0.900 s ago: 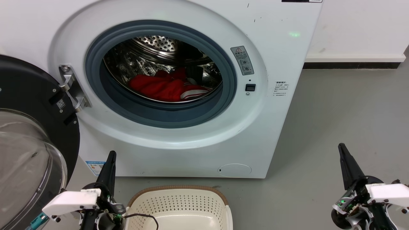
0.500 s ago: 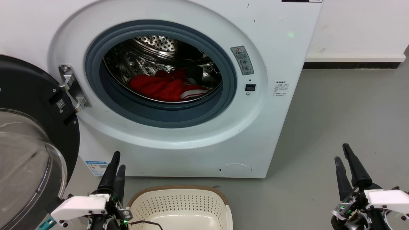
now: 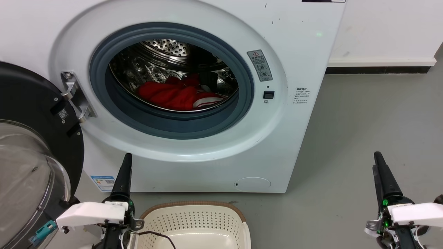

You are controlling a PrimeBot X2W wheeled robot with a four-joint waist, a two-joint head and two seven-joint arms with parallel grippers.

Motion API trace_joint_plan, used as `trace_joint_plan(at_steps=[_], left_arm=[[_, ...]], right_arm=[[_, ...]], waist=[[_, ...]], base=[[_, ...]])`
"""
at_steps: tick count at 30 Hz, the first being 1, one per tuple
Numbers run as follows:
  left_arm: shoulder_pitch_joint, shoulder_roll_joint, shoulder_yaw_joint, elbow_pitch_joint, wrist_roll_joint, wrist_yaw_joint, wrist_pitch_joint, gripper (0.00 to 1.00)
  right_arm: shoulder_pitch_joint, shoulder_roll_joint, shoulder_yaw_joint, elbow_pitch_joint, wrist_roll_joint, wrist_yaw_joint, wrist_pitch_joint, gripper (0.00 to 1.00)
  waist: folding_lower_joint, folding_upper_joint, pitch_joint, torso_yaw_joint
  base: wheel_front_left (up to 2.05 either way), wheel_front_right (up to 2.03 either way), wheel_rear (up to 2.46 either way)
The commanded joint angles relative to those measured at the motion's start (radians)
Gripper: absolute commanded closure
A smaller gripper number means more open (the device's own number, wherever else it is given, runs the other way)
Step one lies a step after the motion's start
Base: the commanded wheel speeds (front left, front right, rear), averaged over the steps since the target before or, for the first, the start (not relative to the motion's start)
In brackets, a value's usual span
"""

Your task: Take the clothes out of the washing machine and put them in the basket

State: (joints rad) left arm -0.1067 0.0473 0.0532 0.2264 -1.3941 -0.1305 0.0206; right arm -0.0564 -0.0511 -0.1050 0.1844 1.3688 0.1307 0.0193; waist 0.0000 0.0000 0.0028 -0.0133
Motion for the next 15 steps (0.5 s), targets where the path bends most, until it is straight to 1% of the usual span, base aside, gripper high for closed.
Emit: trace_joint_plan(at_steps=[1, 12, 15], left_arm=[[-0.032, 0.003, -0.005, -0.024, 0.050, 0.000, -0.012, 0.00], [-0.042, 0.003, -0.044, -0.042, 0.293, 0.008, -0.056, 0.00], [-0.043, 0.003, -0.059, -0.039, 0.359, 0.015, -0.067, 0.00]], right_arm=[[-0.011, -0.001, -0.001, -0.034, -0.066, 0.000, -0.012, 0.00], [0.002, 0.000, 0.034, -0.073, -0.359, 0.000, -0.055, 0.00], [0.005, 0.000, 0.040, -0.074, -0.420, 0.000, -0.067, 0.00]], waist=[[0.0000, 0.0000, 0.000, -0.001], [0.0000, 0.0000, -0.001, -0.010], [0.0000, 0.0000, -0.001, -0.011]], base=[[0.00, 0.00, 0.00], [0.00, 0.00, 0.00], [0.00, 0.00, 0.00]])
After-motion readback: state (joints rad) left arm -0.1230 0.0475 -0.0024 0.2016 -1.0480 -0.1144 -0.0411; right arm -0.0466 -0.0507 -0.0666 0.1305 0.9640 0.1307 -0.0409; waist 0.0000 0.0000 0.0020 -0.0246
